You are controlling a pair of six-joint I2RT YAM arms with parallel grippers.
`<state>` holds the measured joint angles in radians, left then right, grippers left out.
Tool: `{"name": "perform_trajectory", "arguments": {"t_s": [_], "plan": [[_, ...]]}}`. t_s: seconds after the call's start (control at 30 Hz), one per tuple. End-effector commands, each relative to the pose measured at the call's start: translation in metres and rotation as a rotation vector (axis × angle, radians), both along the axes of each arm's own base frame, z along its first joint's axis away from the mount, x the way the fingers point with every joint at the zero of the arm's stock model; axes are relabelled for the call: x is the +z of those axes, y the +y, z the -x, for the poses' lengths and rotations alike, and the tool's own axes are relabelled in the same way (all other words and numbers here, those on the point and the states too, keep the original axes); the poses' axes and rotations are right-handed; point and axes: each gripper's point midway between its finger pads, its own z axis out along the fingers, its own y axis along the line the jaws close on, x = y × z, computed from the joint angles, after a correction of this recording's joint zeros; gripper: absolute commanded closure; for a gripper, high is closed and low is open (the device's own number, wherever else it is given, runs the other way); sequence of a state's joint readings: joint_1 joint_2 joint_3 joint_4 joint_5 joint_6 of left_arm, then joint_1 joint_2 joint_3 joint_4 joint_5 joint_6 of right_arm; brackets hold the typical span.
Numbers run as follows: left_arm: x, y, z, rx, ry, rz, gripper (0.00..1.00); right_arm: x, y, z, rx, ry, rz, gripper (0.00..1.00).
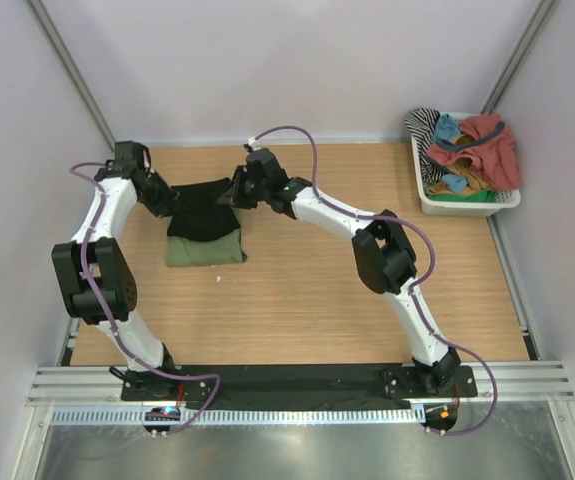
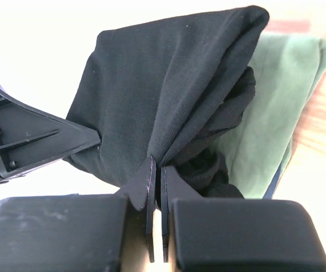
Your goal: Fold and stack the tank tops
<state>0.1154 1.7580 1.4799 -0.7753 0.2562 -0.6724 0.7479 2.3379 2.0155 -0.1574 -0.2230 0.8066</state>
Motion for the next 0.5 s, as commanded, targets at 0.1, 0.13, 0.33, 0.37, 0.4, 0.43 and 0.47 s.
{"name": "perform_trajectory", "arguments": {"t_s": [0.1, 0.13, 0.33, 0.37, 0.4, 0.43, 0.47], "plan": [[0.010, 0.002, 0.012, -0.004, -0.040, 0.000, 1.00, 0.055, 0.006, 0.019, 0.015, -0.106, -0.051, 0.98], [0.009, 0.001, 0.014, -0.005, -0.037, 0.003, 1.00, 0.052, 0.007, 0.023, 0.019, -0.102, -0.045, 0.99], [0.013, 0.001, 0.019, -0.012, -0.043, -0.004, 1.00, 0.061, 0.001, 0.031, 0.010, -0.119, -0.038, 0.99], [0.013, 0.001, 0.020, -0.009, -0.039, -0.005, 1.00, 0.061, 0.002, 0.033, 0.011, -0.121, -0.037, 0.99], [0.014, 0.001, 0.020, -0.011, -0.040, -0.002, 1.00, 0.060, 0.001, 0.034, 0.012, -0.120, -0.034, 0.99], [0.013, 0.001, 0.021, -0.009, -0.037, -0.002, 1.00, 0.063, 0.001, 0.034, 0.010, -0.124, -0.036, 0.99], [0.013, 0.001, 0.021, -0.011, -0.036, 0.001, 1.00, 0.063, 0.001, 0.036, 0.012, -0.122, -0.034, 0.98]]}}
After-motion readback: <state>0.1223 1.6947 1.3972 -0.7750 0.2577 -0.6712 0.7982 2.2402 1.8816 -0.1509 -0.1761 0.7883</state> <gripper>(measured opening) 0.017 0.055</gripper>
